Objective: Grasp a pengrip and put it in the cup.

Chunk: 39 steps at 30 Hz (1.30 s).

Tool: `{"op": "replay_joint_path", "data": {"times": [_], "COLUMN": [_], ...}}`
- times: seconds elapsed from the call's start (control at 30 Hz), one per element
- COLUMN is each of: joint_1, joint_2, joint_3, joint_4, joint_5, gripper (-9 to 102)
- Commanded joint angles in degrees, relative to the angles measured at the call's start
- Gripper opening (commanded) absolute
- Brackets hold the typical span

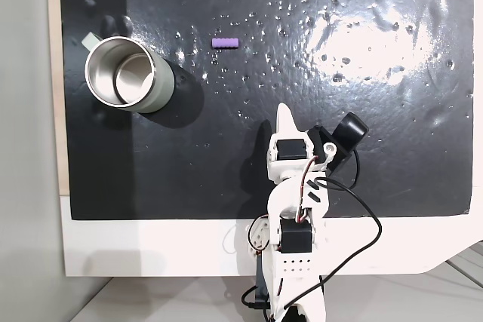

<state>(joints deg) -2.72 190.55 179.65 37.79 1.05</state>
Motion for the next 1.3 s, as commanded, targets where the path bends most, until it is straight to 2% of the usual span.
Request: {"op": "replay_joint_path", "data": {"times": [0.0,0.4,0.53,0.67,1.03,1.27], "joint_1": [0.35,0.35,0.88,0.26,-5.19,-9.76], "joint_2": [0.70,0.70,0.70,-1.41,-42.45,-64.07], "joint_3": [3.08,2.55,-4.31,-15.38,-57.04,-81.74], "joint_4": [-1.49,-1.49,1.93,6.33,17.75,28.56], "joint_5": [2.29,-0.44,-5.54,-5.80,7.82,16.26], "gripper": [0,0,0,0,0,10]}}
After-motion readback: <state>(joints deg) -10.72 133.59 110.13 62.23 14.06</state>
